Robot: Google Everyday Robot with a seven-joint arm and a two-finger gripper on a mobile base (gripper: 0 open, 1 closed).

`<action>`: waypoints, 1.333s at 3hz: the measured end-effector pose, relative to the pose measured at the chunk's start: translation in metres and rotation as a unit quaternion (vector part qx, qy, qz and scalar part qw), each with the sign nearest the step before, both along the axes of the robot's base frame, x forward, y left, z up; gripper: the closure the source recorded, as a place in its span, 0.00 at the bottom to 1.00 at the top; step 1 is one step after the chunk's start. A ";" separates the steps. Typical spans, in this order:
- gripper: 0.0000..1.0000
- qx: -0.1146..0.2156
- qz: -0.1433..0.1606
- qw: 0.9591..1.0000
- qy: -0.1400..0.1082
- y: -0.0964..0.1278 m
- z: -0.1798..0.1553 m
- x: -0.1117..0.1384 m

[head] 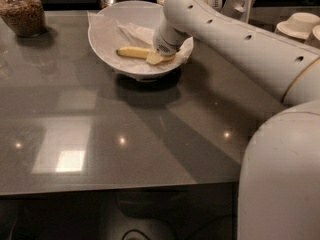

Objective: Pick banana from white bowl

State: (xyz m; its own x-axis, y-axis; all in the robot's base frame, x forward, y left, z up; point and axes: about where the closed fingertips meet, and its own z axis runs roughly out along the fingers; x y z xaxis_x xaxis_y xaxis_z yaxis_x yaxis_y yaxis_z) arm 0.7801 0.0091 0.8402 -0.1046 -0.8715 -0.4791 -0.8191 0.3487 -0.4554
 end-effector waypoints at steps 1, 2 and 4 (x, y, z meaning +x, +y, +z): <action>1.00 0.001 0.009 1.000 -0.002 0.005 0.010 -0.003; 1.00 -0.002 0.023 1.000 -0.015 0.011 0.031 -0.011; 1.00 -0.021 0.057 0.998 -0.031 0.005 0.081 -0.052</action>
Offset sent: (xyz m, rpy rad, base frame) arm -0.0197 0.0163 0.0639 -0.0096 -0.0708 0.0784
